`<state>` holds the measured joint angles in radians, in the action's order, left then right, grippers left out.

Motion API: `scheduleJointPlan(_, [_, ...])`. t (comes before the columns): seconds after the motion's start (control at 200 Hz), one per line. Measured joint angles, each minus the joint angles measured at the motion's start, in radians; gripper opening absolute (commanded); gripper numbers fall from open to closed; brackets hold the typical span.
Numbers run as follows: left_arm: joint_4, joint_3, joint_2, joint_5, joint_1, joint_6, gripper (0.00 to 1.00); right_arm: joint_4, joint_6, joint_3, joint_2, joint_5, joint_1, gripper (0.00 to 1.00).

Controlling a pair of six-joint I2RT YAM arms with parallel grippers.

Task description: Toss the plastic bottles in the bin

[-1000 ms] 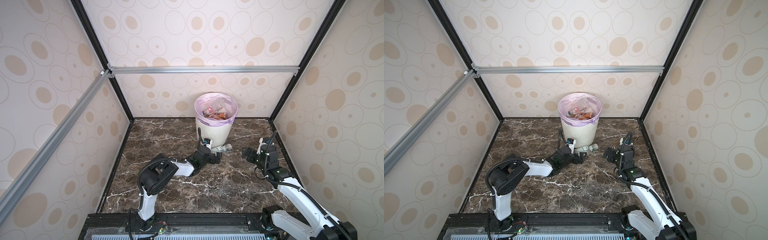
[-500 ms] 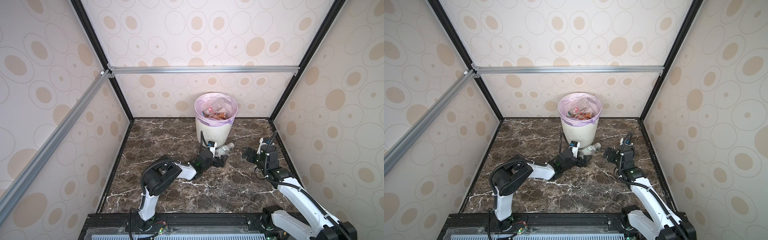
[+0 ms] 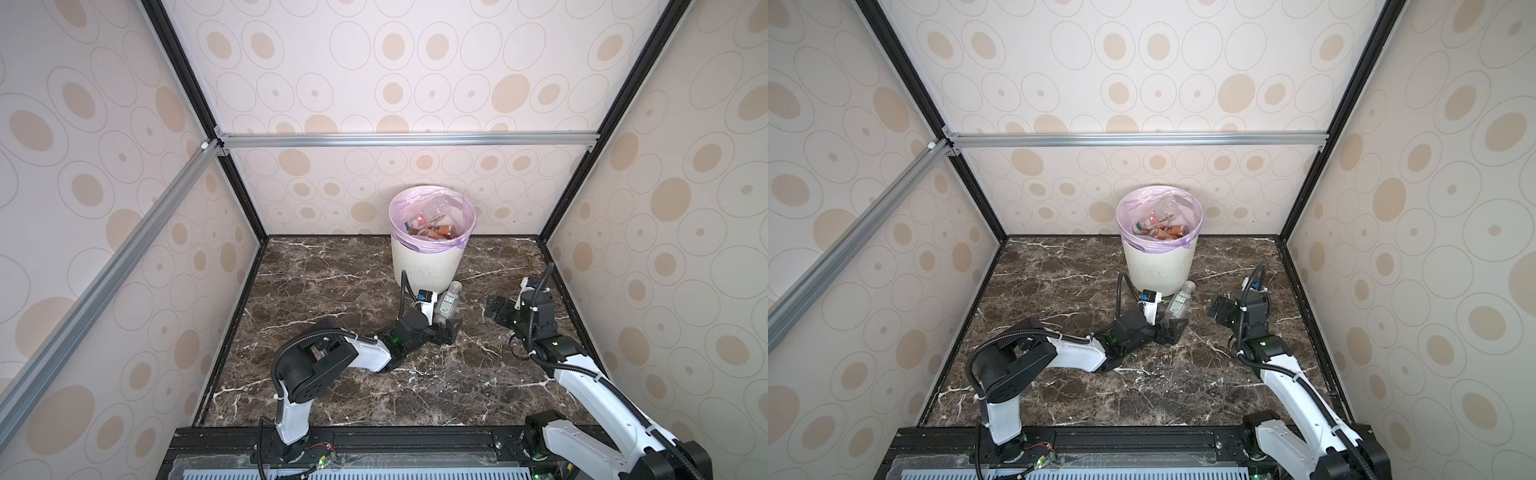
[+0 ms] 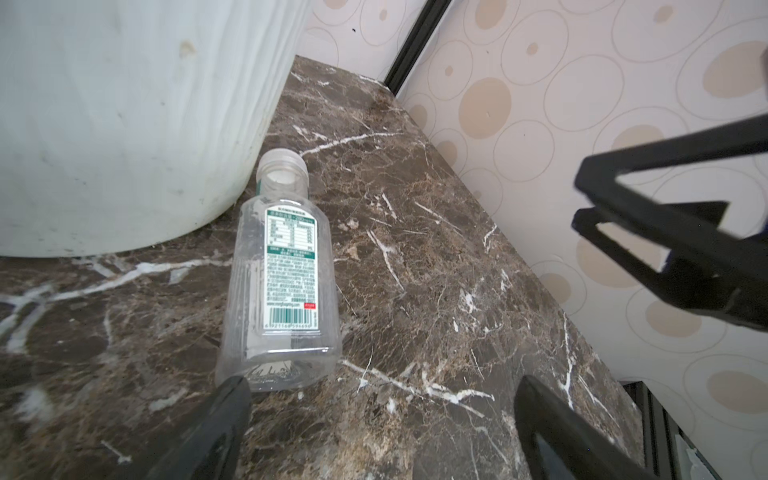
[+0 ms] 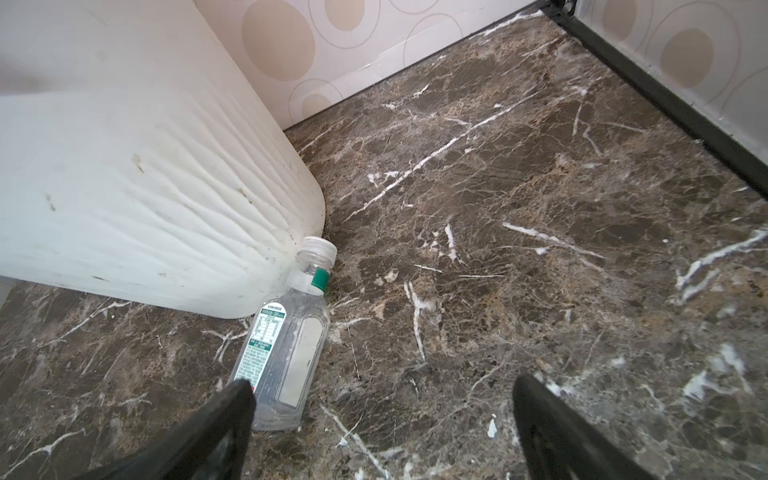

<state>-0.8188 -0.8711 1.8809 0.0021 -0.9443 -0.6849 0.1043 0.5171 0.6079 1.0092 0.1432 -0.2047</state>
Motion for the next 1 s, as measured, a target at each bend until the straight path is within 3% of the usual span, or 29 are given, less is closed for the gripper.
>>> scheduleJointPlan(0.21, [0.025,0.018,-0.057,-0.021,0.007,-0.002,0.99,-0.025,0.008,0.020,0.194,-0.159,0.003,1.00])
scheduleJointPlan(0.45, [0.029,0.173,-0.197,-0.032,0.057,-0.034,0.99,-0.065,0.043,0.084,0.344,-0.258,-0.023,1.00])
scheduleJointPlan(0.87, [0.058,0.320,-0.399,-0.064,0.122,-0.040,0.99,-0.090,0.072,0.312,0.635,-0.132,-0.193,0.99])
scheduleJointPlan(1.0, [0.082,0.351,-0.441,-0.073,0.134,-0.040,0.99,-0.088,0.094,0.324,0.688,-0.059,-0.226,0.91])
